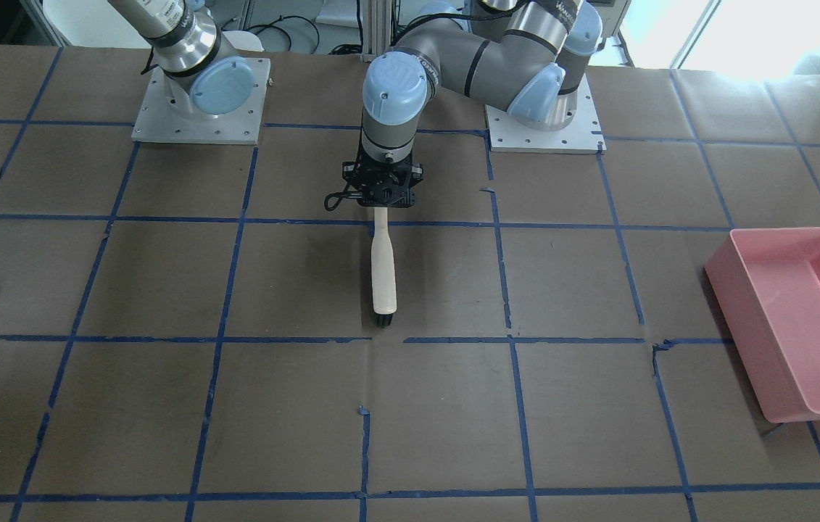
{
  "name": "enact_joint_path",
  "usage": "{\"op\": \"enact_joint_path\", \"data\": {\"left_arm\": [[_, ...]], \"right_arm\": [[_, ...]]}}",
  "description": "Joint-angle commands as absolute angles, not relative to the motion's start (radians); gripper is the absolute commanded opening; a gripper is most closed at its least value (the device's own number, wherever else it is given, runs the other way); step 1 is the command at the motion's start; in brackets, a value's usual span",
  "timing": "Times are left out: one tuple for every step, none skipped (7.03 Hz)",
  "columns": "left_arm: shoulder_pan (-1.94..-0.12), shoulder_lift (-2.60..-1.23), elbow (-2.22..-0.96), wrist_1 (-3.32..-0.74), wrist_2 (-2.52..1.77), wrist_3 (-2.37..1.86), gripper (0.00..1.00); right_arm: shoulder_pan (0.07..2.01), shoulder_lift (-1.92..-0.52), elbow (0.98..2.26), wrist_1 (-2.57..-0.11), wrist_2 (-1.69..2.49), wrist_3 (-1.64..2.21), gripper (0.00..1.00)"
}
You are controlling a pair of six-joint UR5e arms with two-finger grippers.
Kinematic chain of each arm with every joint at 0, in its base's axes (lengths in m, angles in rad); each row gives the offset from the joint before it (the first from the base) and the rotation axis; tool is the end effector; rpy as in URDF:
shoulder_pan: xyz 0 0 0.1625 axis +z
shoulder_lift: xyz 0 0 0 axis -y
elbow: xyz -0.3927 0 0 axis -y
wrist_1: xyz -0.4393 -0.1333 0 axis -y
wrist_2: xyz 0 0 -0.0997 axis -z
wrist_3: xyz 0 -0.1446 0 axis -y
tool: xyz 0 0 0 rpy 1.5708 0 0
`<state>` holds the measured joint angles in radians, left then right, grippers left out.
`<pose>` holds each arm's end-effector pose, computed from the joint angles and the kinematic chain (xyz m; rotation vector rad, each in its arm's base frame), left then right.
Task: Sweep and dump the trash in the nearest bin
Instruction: 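Tilt the dustpan with the right gripper to dump the pieces into the bin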
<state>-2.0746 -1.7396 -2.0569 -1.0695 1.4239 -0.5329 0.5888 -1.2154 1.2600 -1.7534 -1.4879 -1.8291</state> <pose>-0.3723 -0.3554 0.1254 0.0621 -3.0733 -0.3175 -0.4965 -0.5063 0.3821 1.2471 -2.7451 0.1576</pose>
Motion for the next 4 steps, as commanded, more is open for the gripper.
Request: {"op": "enact_joint_path", "data": {"left_arm": [[-2.085, -1.744, -2.059, -1.007, 1.43, -0.558, 0.0], [-2.095, -1.746, -2.059, -1.0, 1.455, -0.555, 0.0], [-2.103, -1.747, -2.062, -0.999, 1.466, -0.555, 0.0], [-2.103, -1.755, -2.06, -0.999, 1.465, -0.552, 0.0]], "right_arm": [[0.499, -1.154, 1.171, -1.752, -1.494, -1.9, 0.04], [0.467, -1.099, 1.111, -1.75, -1.494, -1.908, 0.05], [0.431, -1.045, 1.057, -1.75, -1.496, -1.933, 0.05], [0.417, -1.017, 1.043, -1.764, -1.497, -1.981, 0.05]]}}
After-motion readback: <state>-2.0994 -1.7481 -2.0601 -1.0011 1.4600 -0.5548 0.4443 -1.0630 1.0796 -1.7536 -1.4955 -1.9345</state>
